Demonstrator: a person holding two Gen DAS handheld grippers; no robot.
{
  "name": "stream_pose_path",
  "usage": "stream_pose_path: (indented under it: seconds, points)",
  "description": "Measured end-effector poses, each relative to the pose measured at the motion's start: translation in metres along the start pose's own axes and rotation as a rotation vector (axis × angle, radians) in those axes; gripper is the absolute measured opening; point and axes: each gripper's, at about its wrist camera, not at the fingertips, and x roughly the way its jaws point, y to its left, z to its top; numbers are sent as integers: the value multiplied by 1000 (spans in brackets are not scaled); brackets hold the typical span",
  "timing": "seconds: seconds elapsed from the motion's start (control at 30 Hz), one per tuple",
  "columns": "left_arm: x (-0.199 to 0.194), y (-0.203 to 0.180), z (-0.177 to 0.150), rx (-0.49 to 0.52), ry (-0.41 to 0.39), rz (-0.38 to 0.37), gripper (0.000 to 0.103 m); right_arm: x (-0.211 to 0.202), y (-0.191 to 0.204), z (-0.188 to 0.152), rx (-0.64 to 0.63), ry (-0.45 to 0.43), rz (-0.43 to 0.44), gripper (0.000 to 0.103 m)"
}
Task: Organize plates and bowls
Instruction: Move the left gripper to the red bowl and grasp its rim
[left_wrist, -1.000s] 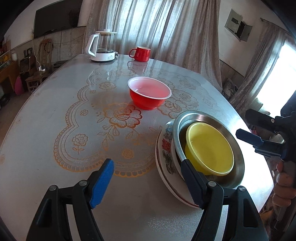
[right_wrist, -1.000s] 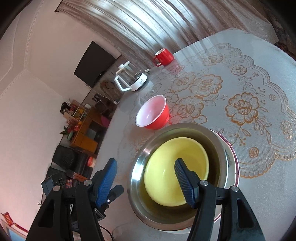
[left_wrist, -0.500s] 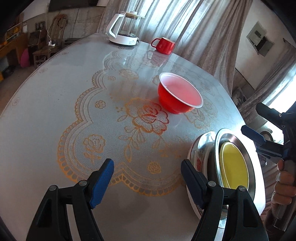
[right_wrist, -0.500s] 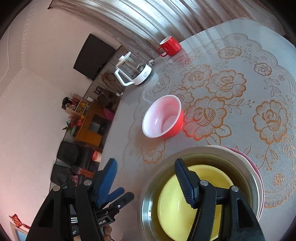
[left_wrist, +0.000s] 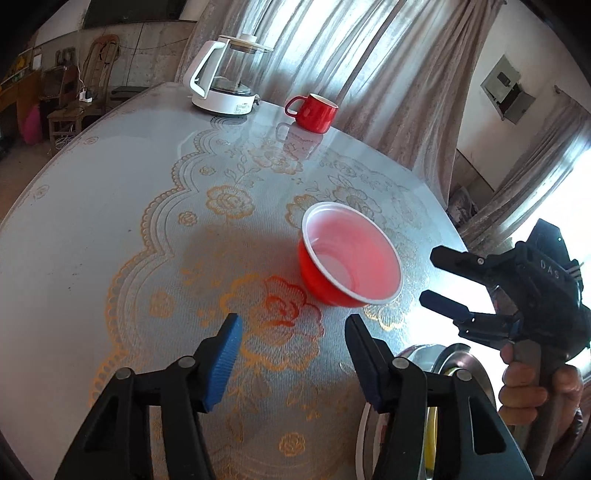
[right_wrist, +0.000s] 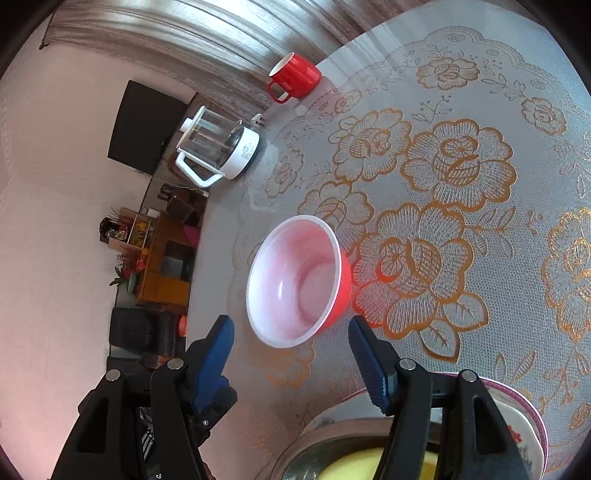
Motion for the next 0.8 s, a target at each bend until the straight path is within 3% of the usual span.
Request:
stream_pose_path:
  seconds: [0.1,0.2,0.47,0.63,0.8]
  points:
    - [12,4,13,-26,2,-10,47,7,-4,7,3,-5,-26,65]
    - [23,4,25,-44,1,-2,45,12,-4,13,-25,-5,-65,49]
    - [54,1,54,-77,24,-24,46,34,-5,24,-23,37,-112,38]
    - [61,-9,46,-37,57,-74,40,48,-4,20,-51,76,-139,21]
    - [54,-13,39,-19,47,-77,38,46,-2,14,-78,72,-153,18]
